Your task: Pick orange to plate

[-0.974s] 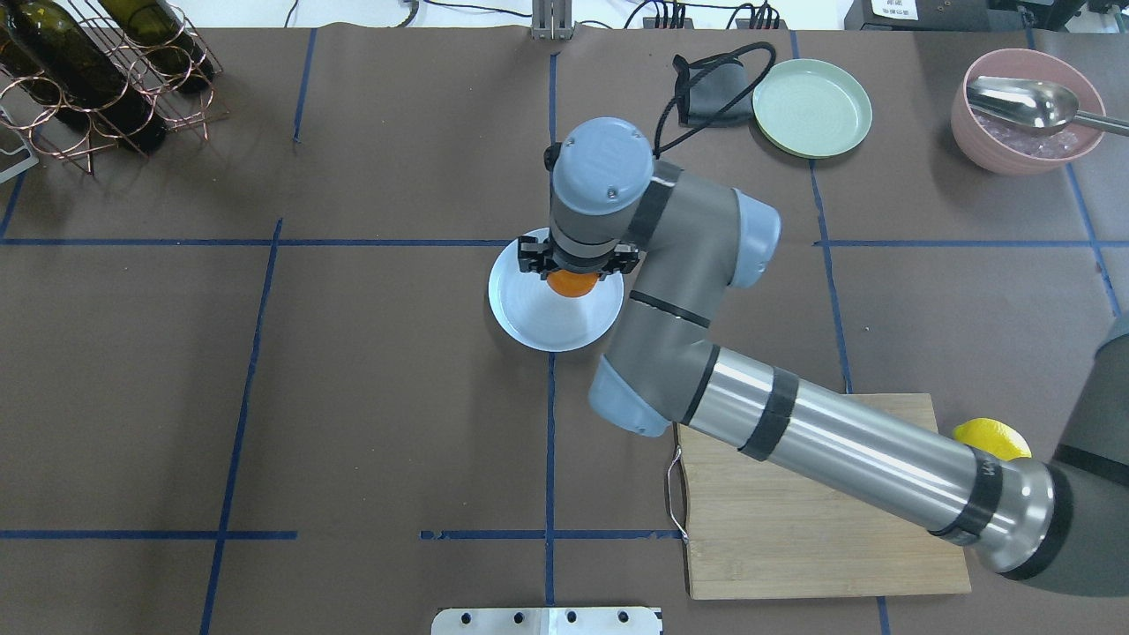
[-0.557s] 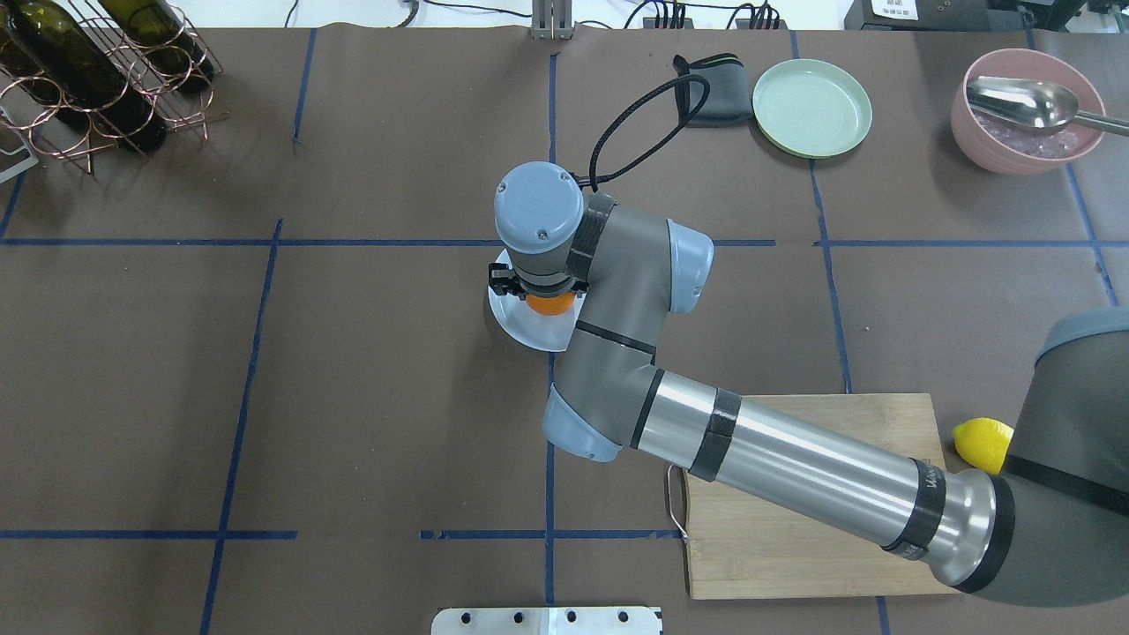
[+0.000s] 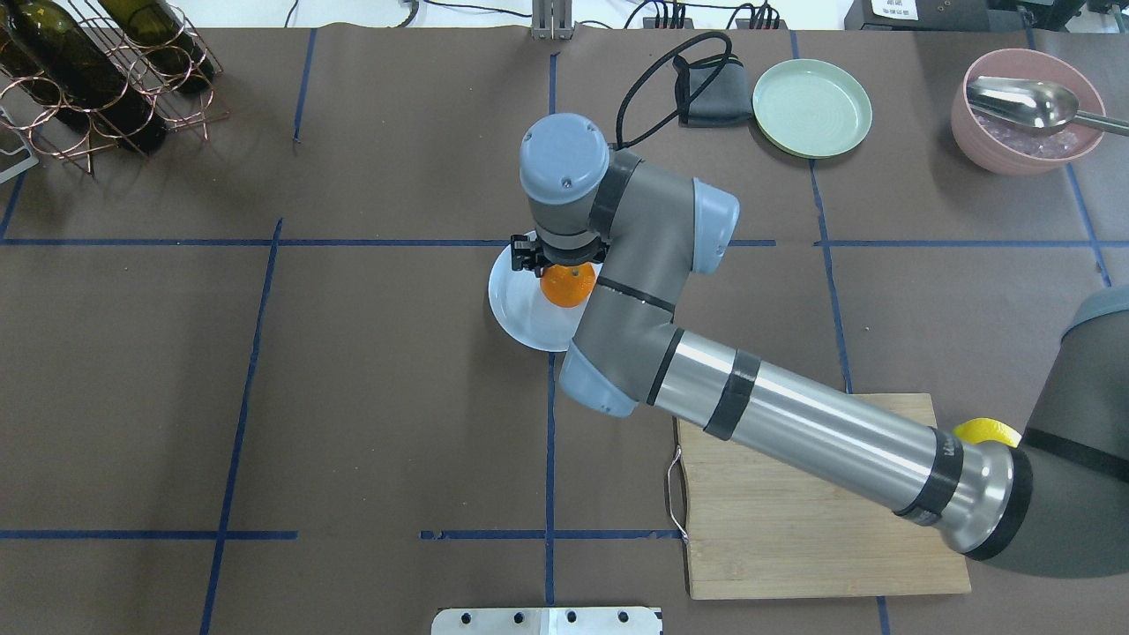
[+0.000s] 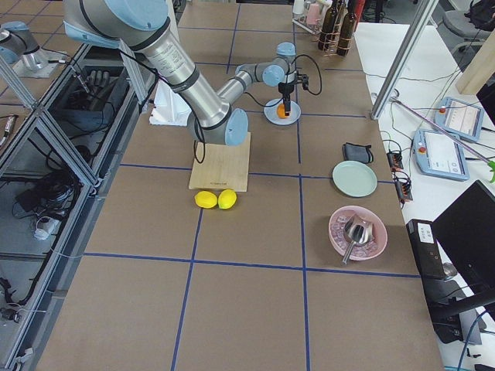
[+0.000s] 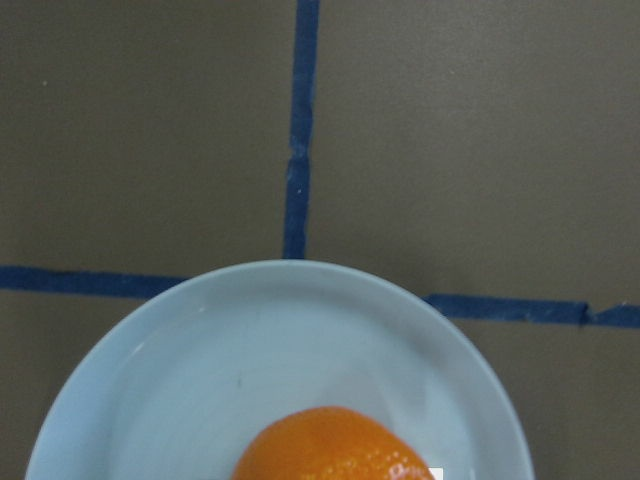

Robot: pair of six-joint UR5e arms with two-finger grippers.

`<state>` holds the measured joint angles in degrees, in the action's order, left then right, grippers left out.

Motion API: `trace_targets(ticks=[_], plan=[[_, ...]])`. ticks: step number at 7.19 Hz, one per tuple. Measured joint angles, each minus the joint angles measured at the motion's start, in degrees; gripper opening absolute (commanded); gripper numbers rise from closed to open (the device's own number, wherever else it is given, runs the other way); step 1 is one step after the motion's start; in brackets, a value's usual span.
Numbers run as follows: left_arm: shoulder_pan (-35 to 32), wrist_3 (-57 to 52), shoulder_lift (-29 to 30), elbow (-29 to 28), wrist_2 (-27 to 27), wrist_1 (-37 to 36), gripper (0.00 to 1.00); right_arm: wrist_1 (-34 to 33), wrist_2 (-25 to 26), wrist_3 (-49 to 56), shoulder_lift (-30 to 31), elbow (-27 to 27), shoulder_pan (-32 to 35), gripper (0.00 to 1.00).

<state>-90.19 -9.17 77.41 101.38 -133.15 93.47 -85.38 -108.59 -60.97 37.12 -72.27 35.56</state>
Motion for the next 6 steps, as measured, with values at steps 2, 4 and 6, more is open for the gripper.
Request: trace_targets(ticks=[2, 4, 6], plan=[[0.0, 0.2, 0.2, -0.7, 0.0, -0.2, 1.0, -1.4, -7.7, 8.1, 5.1, -4.4, 7.9, 1.0], [0.0, 0.5, 1.0, 0.0, -1.4, -3.3, 1.0, -7.2, -14.2, 24.8, 13.3, -12.9, 18.0, 1.0], [-0.2, 0.1, 2.2, 1.7, -2.3, -7.7, 1.0, -10.3, -19.4, 45.5, 25.3, -20.0, 29.4, 1.0]])
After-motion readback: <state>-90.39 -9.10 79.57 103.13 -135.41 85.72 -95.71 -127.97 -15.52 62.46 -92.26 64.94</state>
